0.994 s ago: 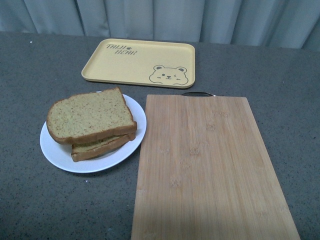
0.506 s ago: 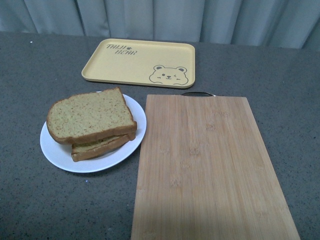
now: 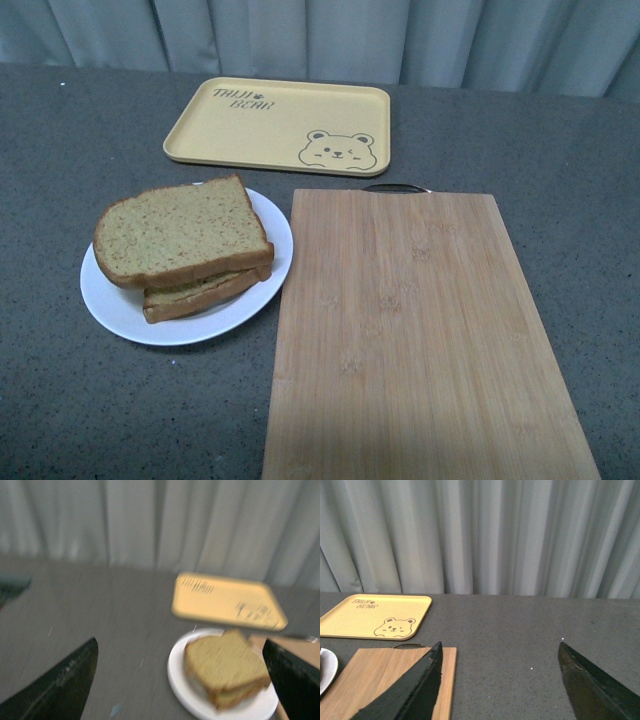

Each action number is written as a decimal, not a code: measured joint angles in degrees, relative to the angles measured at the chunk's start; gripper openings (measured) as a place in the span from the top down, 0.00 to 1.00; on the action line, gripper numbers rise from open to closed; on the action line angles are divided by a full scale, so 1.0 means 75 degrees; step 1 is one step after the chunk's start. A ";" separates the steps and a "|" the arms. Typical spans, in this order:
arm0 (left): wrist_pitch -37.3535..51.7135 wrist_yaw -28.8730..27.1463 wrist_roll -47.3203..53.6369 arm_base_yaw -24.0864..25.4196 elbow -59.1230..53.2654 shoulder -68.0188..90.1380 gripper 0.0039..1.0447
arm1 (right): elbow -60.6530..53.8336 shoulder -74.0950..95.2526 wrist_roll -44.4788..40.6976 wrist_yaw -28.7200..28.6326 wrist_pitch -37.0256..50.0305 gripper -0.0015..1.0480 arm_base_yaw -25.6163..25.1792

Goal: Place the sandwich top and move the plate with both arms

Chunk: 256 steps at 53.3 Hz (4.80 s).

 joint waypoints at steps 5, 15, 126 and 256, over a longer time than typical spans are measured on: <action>-0.0463 -0.1096 -0.0863 -0.0041 0.0274 0.1186 0.06 | 0.0000 -0.0003 0.0000 0.0003 -0.0003 0.12 -0.0003; 0.1189 0.0300 -0.2349 0.0988 0.0708 0.4121 0.06 | 0.0000 0.0000 0.0000 0.0000 -0.0003 0.09 -0.0003; 0.5942 0.5371 -0.5176 0.1445 0.4468 1.6343 0.96 | 0.0000 -0.0003 0.0000 0.0003 -0.0003 0.09 -0.0006; 1.0538 0.0944 -0.0629 0.0224 0.5112 1.5169 0.57 | 0.0000 0.0000 0.0000 0.0003 -0.0003 0.09 -0.0006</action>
